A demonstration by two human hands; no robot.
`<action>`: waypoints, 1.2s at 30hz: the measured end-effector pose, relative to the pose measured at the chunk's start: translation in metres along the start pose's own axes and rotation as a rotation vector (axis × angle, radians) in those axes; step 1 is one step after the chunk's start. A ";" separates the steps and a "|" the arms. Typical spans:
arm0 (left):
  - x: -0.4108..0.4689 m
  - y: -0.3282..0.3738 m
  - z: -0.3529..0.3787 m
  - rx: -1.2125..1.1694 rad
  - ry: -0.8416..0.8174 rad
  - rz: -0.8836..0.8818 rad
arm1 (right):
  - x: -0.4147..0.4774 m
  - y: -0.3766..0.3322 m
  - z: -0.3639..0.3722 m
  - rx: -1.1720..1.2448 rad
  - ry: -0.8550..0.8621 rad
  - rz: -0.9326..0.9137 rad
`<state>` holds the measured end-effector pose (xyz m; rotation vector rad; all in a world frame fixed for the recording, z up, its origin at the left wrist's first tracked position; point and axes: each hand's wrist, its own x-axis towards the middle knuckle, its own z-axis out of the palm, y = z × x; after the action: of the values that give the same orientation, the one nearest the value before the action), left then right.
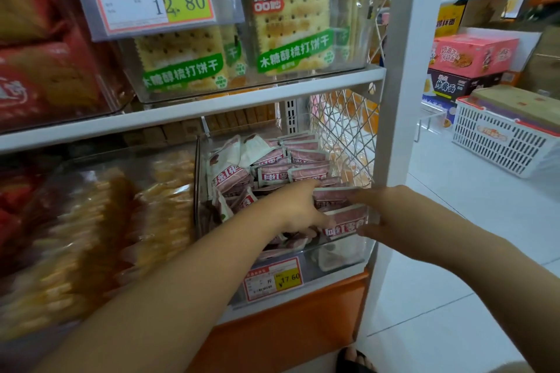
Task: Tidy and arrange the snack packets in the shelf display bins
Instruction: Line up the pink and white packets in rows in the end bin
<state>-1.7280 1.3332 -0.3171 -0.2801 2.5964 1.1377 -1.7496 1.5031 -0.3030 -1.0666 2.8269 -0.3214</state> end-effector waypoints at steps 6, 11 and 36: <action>0.004 0.002 0.015 0.163 0.136 -0.039 | 0.000 -0.002 0.007 -0.067 -0.027 -0.010; -0.031 0.012 -0.011 0.355 0.163 0.112 | -0.014 -0.014 0.001 0.004 0.126 -0.061; -0.101 -0.093 -0.032 0.375 0.725 0.233 | 0.059 -0.100 0.041 0.269 0.202 -0.113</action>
<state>-1.6121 1.2537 -0.3256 -0.3609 3.4887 0.6503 -1.7231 1.3845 -0.3206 -1.1937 2.7867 -0.8380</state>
